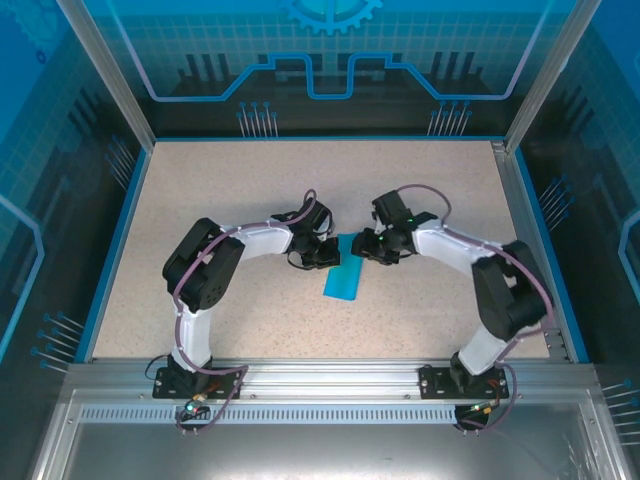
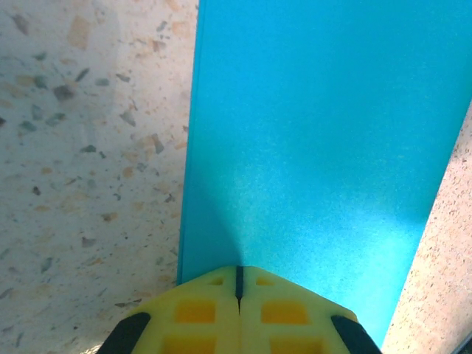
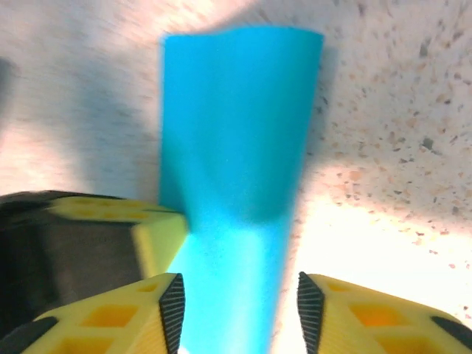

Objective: Fold a paper plane with a square sheet of paper (pick it up from the middle)
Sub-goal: Hold the square sheet of paper at the center of the table, then fold the square sheet of paper in half at the center of the table.

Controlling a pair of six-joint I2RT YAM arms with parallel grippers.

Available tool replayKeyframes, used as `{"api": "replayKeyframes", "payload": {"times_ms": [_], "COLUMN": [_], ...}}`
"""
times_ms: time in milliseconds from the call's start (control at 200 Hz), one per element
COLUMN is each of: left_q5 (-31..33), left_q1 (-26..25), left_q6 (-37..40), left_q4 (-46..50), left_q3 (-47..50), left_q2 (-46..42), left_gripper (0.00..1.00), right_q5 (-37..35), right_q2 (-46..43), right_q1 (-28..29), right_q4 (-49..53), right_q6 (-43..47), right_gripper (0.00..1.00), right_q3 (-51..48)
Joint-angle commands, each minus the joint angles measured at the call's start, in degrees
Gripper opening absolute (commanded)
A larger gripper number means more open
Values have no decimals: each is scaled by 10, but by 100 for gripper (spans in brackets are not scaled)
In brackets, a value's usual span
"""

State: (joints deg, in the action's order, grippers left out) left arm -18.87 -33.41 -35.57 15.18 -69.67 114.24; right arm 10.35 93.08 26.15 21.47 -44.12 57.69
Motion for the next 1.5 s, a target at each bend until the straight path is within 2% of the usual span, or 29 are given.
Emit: {"api": "replayKeyframes", "payload": {"times_ms": [0, 85, 180, 960, 1060, 1330, 1495], "left_q5": [19, 19, 18, 17, 18, 16, 15], "left_q1": [-4, -5, -5, -5, -5, -5, -4], "left_q6": [14, 15, 14, 17, 17, 15, 13], "left_q4": [18, 18, 17, 17, 17, 16, 15], "left_q3": [8, 8, 7, 12, 14, 14, 12], "left_q2": [18, 18, 19, 20, 19, 21, 21], "left_gripper": [0, 0, 0, 0, 0, 0, 0], "right_q5": [79, 119, 130, 85, 106, 160, 181], "right_q2": [-24, -7, 19, 73, 68, -28, 3], "right_q1": [-4, -1, 1, -20, -20, -19, -14], "right_q4": [-97, -147, -169, -213, -232, -262, -286], "right_q6": [0, -12, -18, 13, 9, -5, -10], "right_gripper": [33, 18, 8, 9, 9, 11, 11], "right_q3": [-35, -56, -66, -187, -190, -196, -205]}}
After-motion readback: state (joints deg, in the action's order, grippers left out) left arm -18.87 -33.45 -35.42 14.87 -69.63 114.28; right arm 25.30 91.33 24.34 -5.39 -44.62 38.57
